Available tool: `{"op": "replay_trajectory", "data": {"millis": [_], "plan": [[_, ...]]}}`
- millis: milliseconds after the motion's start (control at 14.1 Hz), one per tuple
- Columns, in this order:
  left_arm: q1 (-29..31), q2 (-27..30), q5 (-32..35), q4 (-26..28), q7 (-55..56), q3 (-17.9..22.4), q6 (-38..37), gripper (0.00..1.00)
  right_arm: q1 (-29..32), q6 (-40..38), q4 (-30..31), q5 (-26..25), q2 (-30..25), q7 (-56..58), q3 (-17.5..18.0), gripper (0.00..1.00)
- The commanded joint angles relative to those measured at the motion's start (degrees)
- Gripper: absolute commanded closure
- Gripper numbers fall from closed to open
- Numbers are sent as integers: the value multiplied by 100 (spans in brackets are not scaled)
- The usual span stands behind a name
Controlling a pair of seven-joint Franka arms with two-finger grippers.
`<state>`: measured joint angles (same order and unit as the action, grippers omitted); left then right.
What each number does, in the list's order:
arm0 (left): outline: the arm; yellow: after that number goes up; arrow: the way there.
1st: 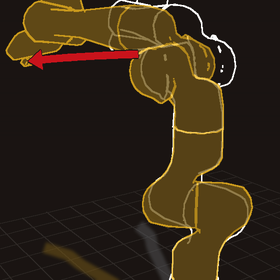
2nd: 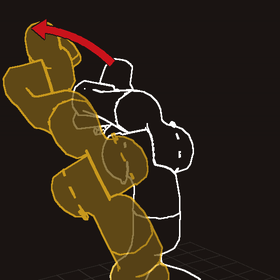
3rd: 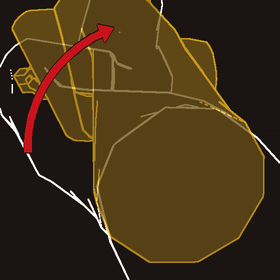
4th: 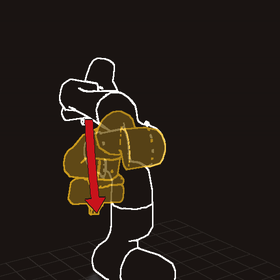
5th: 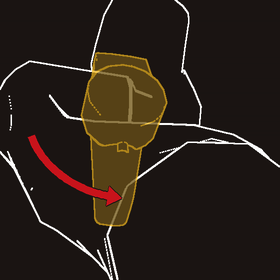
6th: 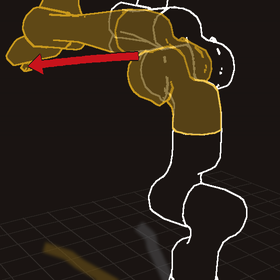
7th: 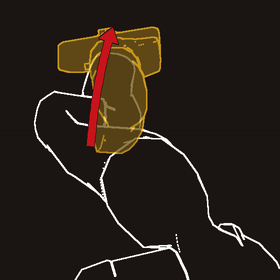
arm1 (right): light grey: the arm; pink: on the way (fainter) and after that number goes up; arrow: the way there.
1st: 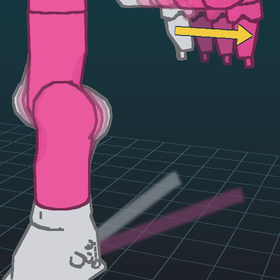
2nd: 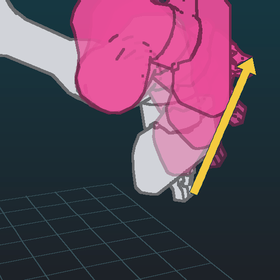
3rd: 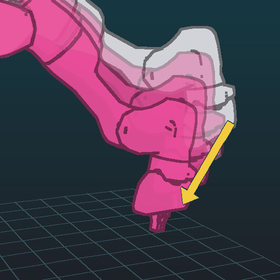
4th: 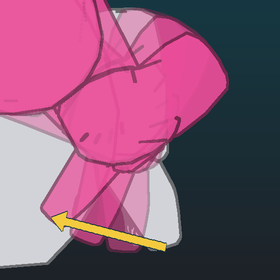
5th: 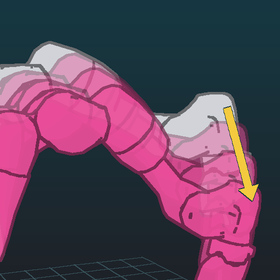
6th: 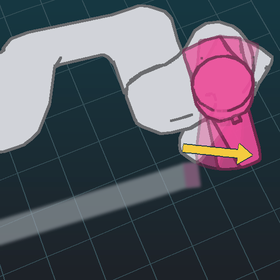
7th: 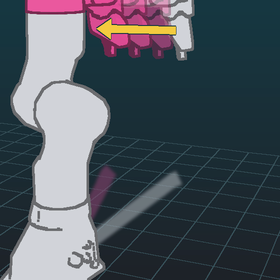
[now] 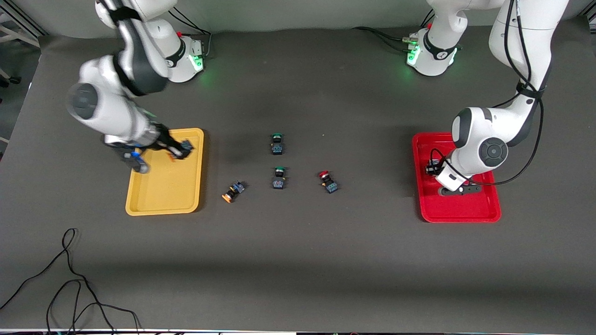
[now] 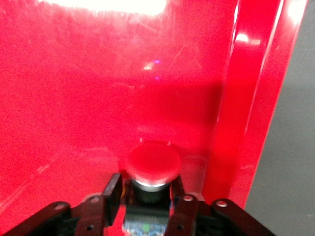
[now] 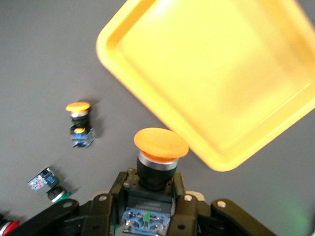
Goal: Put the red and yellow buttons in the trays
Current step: 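Place the yellow button in the yellow tray while the left gripper places red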
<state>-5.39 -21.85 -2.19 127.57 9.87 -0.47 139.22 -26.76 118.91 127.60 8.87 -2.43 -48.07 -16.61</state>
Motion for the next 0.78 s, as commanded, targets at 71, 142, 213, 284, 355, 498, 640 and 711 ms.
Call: {"op": "replay_trajectory", "data": {"millis": [71, 142, 213, 284, 355, 498, 640, 711], "plan": [[-5, 444, 78, -695, -108, 38, -1338, 0, -66, 377, 685, 10, -20, 928, -666, 77], [-5, 515, 78, -1038, -117, 38, -1902, 0, -66, 657, 914, 10, -20, 1192, -816, 76], [-14, 568, 78, -1363, -117, 38, -2360, 0, -66, 964, 1160, 10, -3, 1420, -913, 76], [-23, 629, 61, -1627, -99, 21, -2686, 0, -66, 1281, 1371, 10, 58, 1579, -957, 76], [-67, 647, 8, -1804, -38, -5, -2855, 0, -66, 1649, 1556, 10, 146, 1746, -1088, 76], [-312, 639, -123, -2016, 416, -154, -2875, 0, -66, 2397, 1881, 45, 461, 2159, -1160, 75], [-715, 560, -194, -2191, 1355, -339, -2795, 0, -57, 2716, 1953, 89, 778, 2319, -1160, 74], [-926, 455, -203, -2366, 1803, -383, -2786, 0, -66, 2821, 1953, 89, 945, 2319, -1160, 74]]}}
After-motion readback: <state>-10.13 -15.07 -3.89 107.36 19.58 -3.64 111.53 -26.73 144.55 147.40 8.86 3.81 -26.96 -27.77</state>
